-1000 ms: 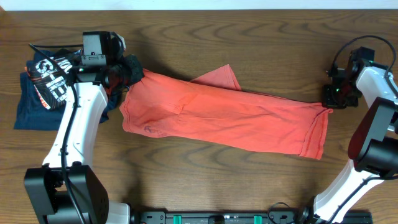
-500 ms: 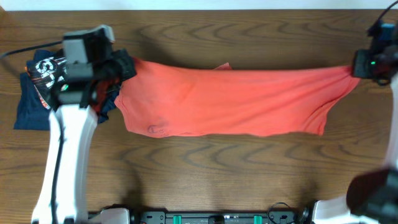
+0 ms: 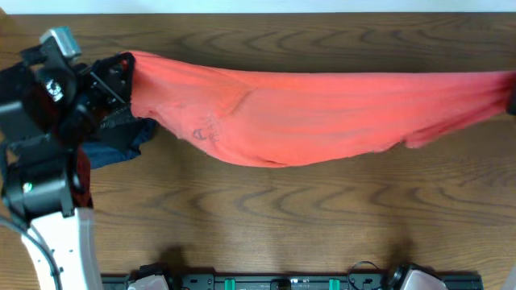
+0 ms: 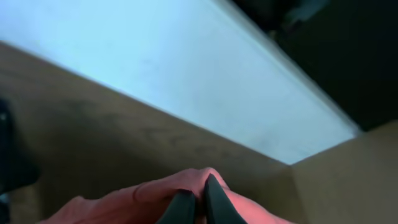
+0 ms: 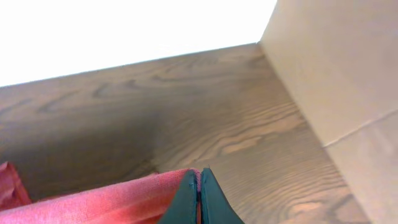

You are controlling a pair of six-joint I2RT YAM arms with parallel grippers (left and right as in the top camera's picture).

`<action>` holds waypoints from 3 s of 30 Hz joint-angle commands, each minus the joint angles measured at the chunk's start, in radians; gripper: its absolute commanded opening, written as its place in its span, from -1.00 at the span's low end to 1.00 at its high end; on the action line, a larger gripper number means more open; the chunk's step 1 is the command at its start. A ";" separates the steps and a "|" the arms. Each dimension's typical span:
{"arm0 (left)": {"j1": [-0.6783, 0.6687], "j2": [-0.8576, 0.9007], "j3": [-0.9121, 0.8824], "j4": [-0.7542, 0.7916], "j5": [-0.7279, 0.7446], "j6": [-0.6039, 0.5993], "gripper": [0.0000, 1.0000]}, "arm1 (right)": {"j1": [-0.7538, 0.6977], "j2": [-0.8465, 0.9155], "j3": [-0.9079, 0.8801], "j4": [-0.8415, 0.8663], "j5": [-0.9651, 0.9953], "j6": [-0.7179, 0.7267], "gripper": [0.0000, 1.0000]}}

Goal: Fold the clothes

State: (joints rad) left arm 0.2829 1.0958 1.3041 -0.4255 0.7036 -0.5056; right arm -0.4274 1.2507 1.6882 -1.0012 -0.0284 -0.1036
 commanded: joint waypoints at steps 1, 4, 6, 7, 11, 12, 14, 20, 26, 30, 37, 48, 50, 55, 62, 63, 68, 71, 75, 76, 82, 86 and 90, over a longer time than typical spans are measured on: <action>0.037 -0.051 0.023 0.012 0.074 -0.024 -0.88 | -0.028 -0.045 0.013 0.003 0.021 0.021 -0.98; 0.051 -0.072 0.023 0.011 0.075 -0.024 -0.88 | -0.030 -0.074 0.013 -0.002 0.021 0.021 -0.99; 0.051 -0.077 0.023 0.007 0.075 -0.025 -0.88 | -0.030 -0.089 0.013 -0.006 0.021 0.021 -0.98; 0.051 -0.078 0.023 -0.004 0.076 -0.032 -0.88 | -0.030 -0.095 0.013 -0.010 0.021 0.021 -0.98; 0.051 -0.080 0.023 -0.079 0.171 -0.031 -0.88 | -0.031 -0.120 0.013 -0.012 0.029 0.032 -0.98; 0.051 -0.077 0.023 -0.105 0.178 -0.026 -0.88 | -0.031 -0.123 0.013 -0.002 0.028 0.039 -0.98; 0.050 -0.066 0.023 -0.142 0.176 0.005 -0.89 | -0.031 -0.117 0.014 0.019 0.016 0.040 -0.98; 0.027 0.051 0.023 -0.149 0.175 0.022 -0.88 | -0.029 0.011 0.013 0.025 -0.126 0.039 -0.98; -0.068 0.248 0.023 0.087 0.176 0.020 -0.88 | -0.002 0.233 0.013 0.039 -0.239 0.035 -0.98; -0.121 0.401 0.061 0.260 0.175 -0.017 -0.88 | 0.040 0.369 0.013 0.178 -0.237 0.062 -0.98; -0.161 0.717 0.470 0.204 0.077 0.066 -0.89 | 0.063 0.465 0.016 0.654 -0.238 0.260 -0.98; -0.187 0.946 1.053 -0.230 -0.373 0.386 -0.89 | 0.064 0.465 0.238 0.745 -0.082 0.236 -0.98; -0.188 0.945 1.053 -0.289 -0.418 0.426 -0.88 | 0.064 0.465 0.245 0.706 -0.075 0.216 -0.98; -0.189 0.939 1.053 -0.463 -0.481 0.476 -0.88 | 0.065 0.470 0.244 0.560 -0.073 0.171 -0.98; -0.189 0.821 1.053 -0.604 -0.480 0.476 -0.88 | 0.060 0.379 0.245 0.484 -0.023 0.168 -0.98; -0.189 0.796 1.053 -0.614 -0.480 0.476 -0.88 | 0.060 0.358 0.245 0.484 -0.002 0.168 -0.98; -0.186 0.650 1.053 -0.622 -0.476 0.475 -0.88 | 0.060 0.231 0.245 0.491 0.137 0.169 -0.98; -0.186 0.556 1.053 -0.616 -0.468 0.475 -0.88 | 0.055 0.158 0.245 0.499 0.232 0.170 -0.98; -0.186 0.460 1.052 -0.585 -0.469 0.475 -0.88 | 0.034 0.097 0.245 0.515 0.273 0.171 -0.98; -0.186 0.445 1.052 -0.578 -0.469 0.475 -0.89 | 0.027 0.089 0.245 0.515 0.272 0.181 -0.98; -0.186 0.441 1.050 -0.571 -0.468 0.475 -0.88 | 0.021 0.110 0.245 0.481 0.231 0.185 -0.99; -0.186 0.507 1.048 -0.571 -0.468 0.475 -0.88 | 0.021 0.187 0.245 0.436 0.165 0.185 -0.98; -0.186 0.619 1.048 -0.551 -0.443 0.475 -0.88 | 0.030 0.302 0.245 0.390 0.080 0.184 -0.98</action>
State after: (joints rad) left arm 0.0834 1.6466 2.3573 -0.9905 0.2878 -0.0475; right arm -0.3904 1.4857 1.9347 -0.6018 0.0780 0.0792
